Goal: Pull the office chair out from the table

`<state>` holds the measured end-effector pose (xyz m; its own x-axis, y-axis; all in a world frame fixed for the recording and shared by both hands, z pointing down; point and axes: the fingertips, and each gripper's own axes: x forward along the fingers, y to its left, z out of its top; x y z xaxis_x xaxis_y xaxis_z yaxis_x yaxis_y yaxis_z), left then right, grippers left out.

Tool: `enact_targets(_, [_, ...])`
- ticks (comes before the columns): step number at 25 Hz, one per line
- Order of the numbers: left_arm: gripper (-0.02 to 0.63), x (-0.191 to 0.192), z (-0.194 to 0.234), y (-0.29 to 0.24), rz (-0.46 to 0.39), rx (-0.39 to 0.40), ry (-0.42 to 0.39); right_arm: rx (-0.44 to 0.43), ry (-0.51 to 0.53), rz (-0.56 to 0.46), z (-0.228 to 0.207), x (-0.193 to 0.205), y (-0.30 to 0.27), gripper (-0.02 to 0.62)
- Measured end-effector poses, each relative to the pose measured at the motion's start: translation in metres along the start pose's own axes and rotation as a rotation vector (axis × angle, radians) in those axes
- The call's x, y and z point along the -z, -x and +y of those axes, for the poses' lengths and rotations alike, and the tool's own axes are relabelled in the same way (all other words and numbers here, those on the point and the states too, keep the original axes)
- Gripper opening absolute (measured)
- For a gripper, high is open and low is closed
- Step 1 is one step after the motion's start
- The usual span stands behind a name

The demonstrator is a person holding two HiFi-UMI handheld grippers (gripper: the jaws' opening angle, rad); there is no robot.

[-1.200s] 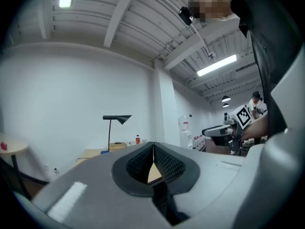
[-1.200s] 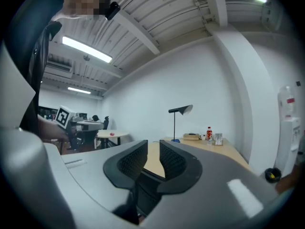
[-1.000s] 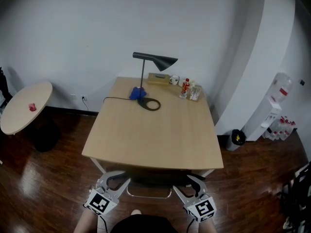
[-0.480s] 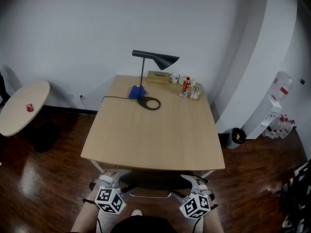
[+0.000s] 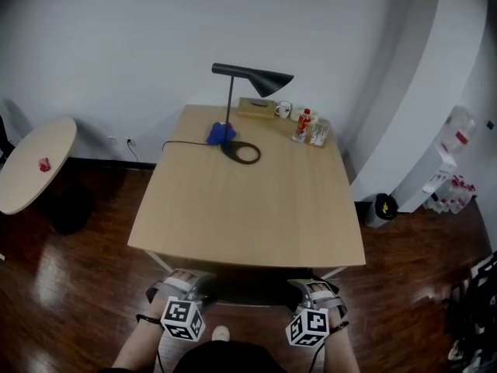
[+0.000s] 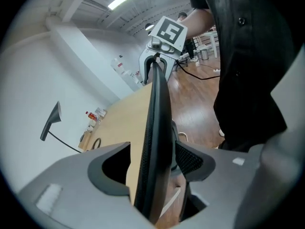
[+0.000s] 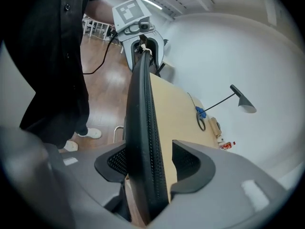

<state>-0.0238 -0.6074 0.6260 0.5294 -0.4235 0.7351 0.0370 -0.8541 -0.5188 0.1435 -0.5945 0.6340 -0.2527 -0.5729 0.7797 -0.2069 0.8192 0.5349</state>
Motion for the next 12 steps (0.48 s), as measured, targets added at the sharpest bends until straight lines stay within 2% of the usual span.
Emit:
enact_targets(5, [0.275,0.006,0.001,-0.006,0.032,-0.015,-0.023,0.019,0.079,0.092,0.001,0.009,-0.008,0.188])
enact_targets(9, [0.194,0.011,0.002,-0.011,0.069,-0.04,-0.074,0.043,0.131,0.145,0.002,0.016,-0.014,0.138])
enact_targets(12, [0.144,0.016,-0.003,-0.013,0.096,-0.019,-0.121,0.05,0.149,0.149,0.003,0.017,-0.014,0.123])
